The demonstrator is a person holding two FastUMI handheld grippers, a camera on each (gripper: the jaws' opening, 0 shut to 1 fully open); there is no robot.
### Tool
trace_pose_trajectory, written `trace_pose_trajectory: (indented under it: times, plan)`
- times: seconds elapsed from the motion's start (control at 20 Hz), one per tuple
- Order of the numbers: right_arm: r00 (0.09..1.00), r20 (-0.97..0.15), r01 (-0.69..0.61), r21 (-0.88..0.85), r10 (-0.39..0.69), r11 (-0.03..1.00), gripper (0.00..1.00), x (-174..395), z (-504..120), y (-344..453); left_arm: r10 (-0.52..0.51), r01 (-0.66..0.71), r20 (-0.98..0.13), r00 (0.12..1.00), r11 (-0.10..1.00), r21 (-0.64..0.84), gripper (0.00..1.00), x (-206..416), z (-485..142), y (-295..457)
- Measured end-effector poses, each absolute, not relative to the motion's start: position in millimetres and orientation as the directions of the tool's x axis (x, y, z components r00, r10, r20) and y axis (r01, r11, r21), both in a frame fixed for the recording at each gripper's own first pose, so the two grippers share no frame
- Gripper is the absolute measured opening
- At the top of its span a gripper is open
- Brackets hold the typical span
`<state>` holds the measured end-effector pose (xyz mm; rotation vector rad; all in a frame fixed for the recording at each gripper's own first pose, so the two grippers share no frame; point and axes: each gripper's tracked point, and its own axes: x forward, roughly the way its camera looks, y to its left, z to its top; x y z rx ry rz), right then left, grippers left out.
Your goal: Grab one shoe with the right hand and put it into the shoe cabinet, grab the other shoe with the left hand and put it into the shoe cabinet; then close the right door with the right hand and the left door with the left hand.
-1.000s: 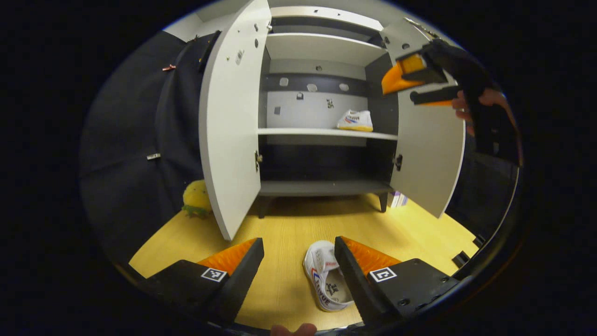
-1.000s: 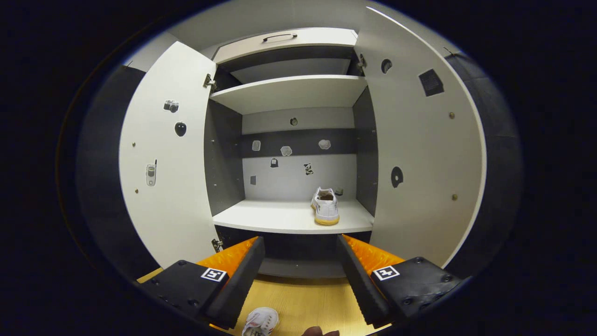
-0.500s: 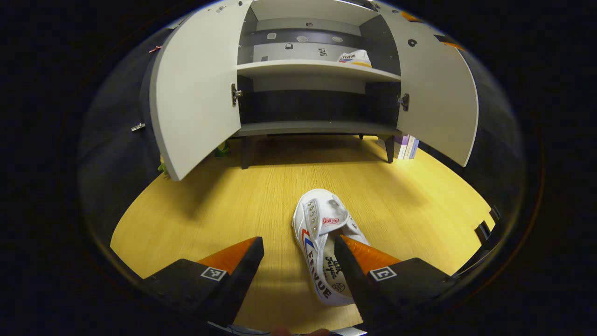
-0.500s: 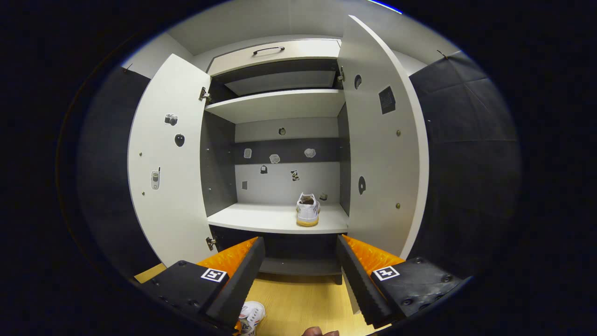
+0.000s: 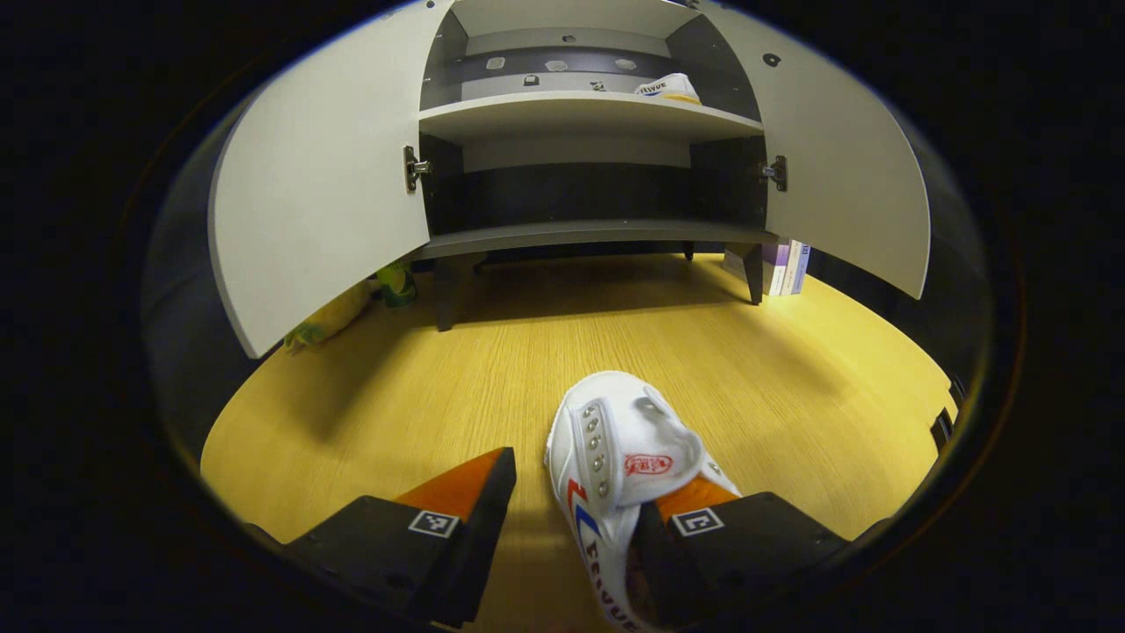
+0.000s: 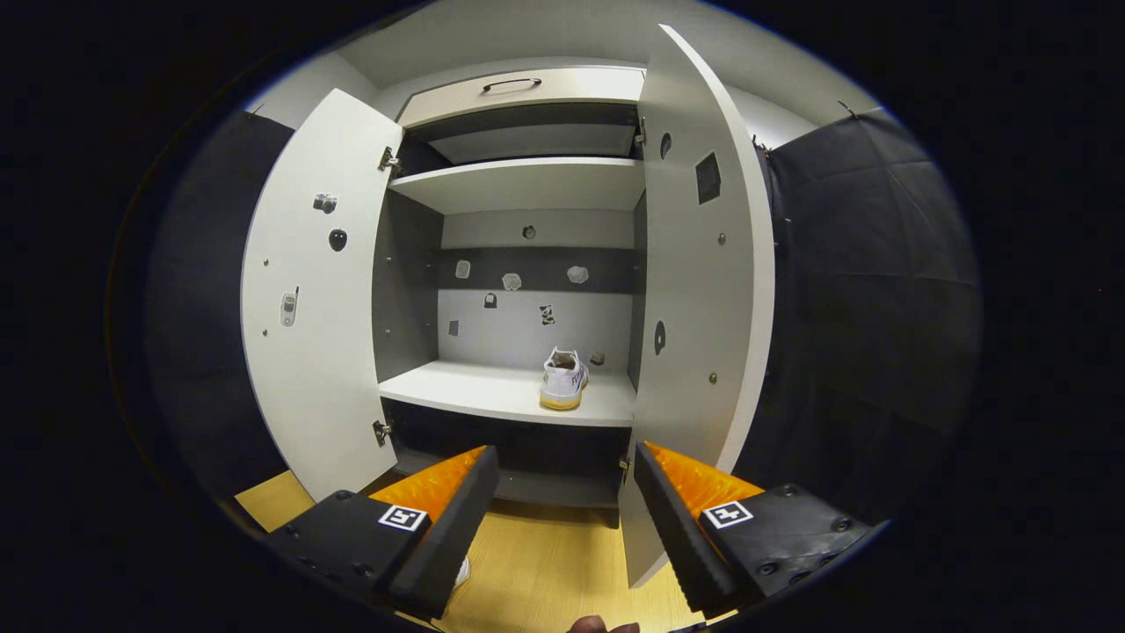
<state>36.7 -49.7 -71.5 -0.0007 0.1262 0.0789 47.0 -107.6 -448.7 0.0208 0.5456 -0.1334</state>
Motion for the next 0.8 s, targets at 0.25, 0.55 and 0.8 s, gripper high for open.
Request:
trace_pose_trajectory:
  times: [0.25, 0.55, 0.8]
  plan:
    - [0.989, -0.137, -0.066, -0.034, 0.061, 0.997, 0.98, 25.9, -81.1, -61.5, -0.072, 0.114, -0.539, 0.839, 0.993, 0.045, 0.31, 51.7, -462.7, -106.0]
    - [0.989, -0.133, -0.064, -0.028, 0.059, 0.998, 0.98, 19.8, -79.9, -62.0, -0.079, 0.098, -0.598, 0.798, 0.995, 0.000, 0.08, 56.1, -456.7, -99.9]
    - [0.991, -0.114, -0.070, -0.005, 0.069, 0.998, 0.98, 13.4, -69.7, -58.1, -0.096, 0.108, -0.556, 0.826, 0.994, -0.012, 0.07, 51.9, -395.8, -100.9]
